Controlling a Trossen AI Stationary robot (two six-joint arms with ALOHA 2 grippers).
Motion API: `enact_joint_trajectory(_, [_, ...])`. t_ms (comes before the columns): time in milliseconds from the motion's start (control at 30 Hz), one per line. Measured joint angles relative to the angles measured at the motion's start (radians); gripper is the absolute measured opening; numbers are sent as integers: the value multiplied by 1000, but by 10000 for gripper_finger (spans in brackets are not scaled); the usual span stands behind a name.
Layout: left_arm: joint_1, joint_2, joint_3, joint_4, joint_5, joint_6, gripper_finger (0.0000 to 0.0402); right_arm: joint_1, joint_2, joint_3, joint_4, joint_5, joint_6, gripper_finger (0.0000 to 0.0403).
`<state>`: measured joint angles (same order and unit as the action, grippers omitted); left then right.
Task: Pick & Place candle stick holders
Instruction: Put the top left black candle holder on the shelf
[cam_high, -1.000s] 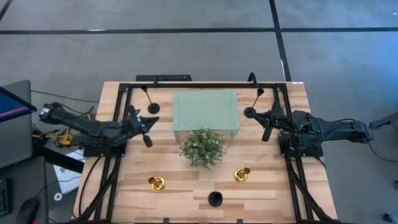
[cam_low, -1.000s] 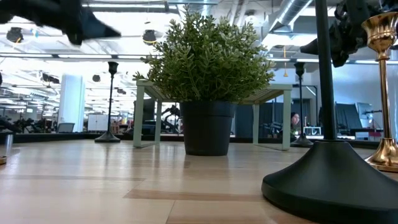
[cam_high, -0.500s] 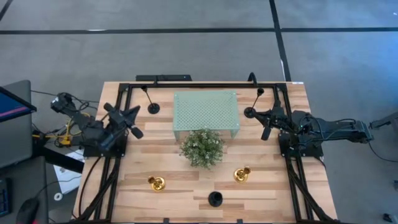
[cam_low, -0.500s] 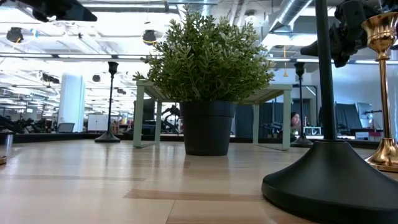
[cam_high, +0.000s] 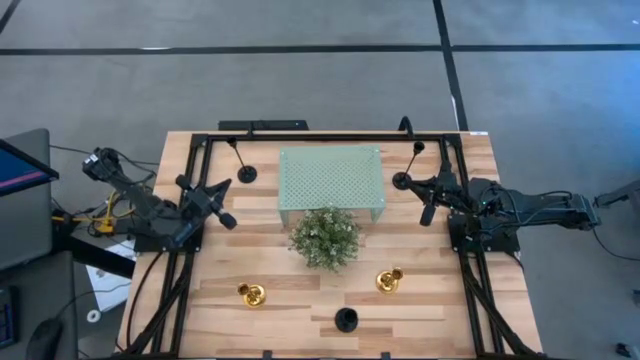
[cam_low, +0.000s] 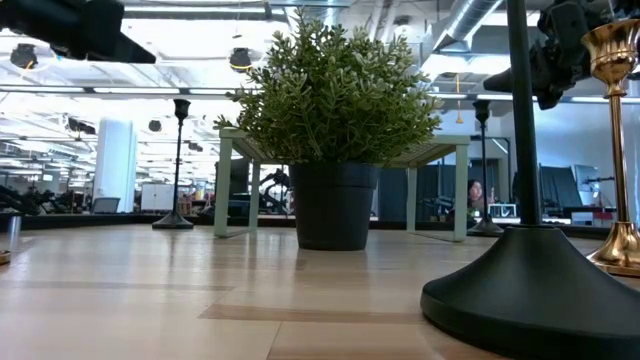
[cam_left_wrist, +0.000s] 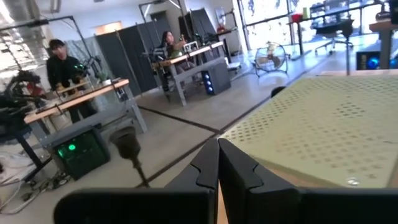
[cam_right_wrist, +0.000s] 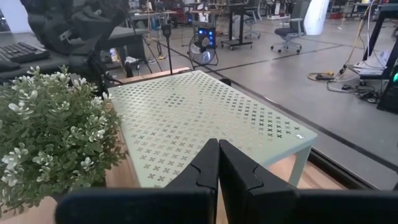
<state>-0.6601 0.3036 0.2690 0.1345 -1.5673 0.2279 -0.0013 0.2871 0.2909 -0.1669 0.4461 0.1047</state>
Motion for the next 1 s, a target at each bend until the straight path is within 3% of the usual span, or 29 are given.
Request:
enact_joint_trajectory(200, [96,-102,-72,-4,18,0,4,0,0,0,-1,0,0,0])
enact_joint_trajectory(400, [225,-155,-112,2,275,-90,5,0,0,0,0,0,0,0])
enact_joint_trajectory(533, [330,-133,-147,4,352,-135,4,0,0,0,3,0,0,0])
enact_joint_trajectory(767, [512,-59,-201,1,387,-262,5,0,0,0,32,0,0,0])
enact_joint_trajectory(1000, [637,27,-203,8,398,-288,9,0,0,0,33,0,0,0])
